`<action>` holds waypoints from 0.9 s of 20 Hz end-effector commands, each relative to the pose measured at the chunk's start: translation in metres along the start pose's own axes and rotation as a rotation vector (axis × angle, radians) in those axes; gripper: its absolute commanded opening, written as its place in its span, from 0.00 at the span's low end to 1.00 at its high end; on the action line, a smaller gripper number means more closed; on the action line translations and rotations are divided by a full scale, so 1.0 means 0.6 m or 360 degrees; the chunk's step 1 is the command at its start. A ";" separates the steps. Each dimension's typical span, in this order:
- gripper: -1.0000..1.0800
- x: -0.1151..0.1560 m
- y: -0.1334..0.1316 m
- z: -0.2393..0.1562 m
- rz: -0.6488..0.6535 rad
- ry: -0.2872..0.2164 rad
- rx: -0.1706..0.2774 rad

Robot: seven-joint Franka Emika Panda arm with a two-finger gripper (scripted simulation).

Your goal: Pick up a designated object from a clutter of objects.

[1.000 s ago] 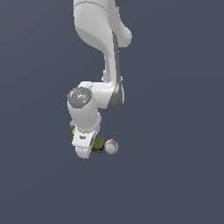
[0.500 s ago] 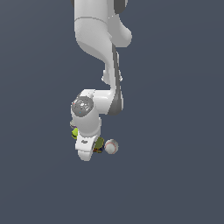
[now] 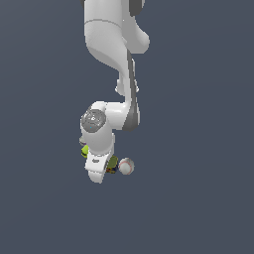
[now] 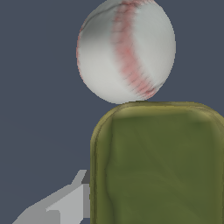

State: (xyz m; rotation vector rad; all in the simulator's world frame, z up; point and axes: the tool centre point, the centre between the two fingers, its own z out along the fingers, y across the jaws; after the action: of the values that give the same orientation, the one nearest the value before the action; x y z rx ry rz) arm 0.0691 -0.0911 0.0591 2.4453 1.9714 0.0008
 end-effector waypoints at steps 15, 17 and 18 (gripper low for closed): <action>0.00 0.055 -0.003 -0.103 0.0000 -0.0001 0.0000; 0.00 0.072 -0.004 -0.134 0.0000 -0.0001 0.0000; 0.00 0.081 -0.004 -0.150 -0.0001 -0.0002 0.0000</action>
State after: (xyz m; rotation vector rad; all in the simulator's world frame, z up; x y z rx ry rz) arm 0.0742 -0.0509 0.1325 2.4482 1.9731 -0.0058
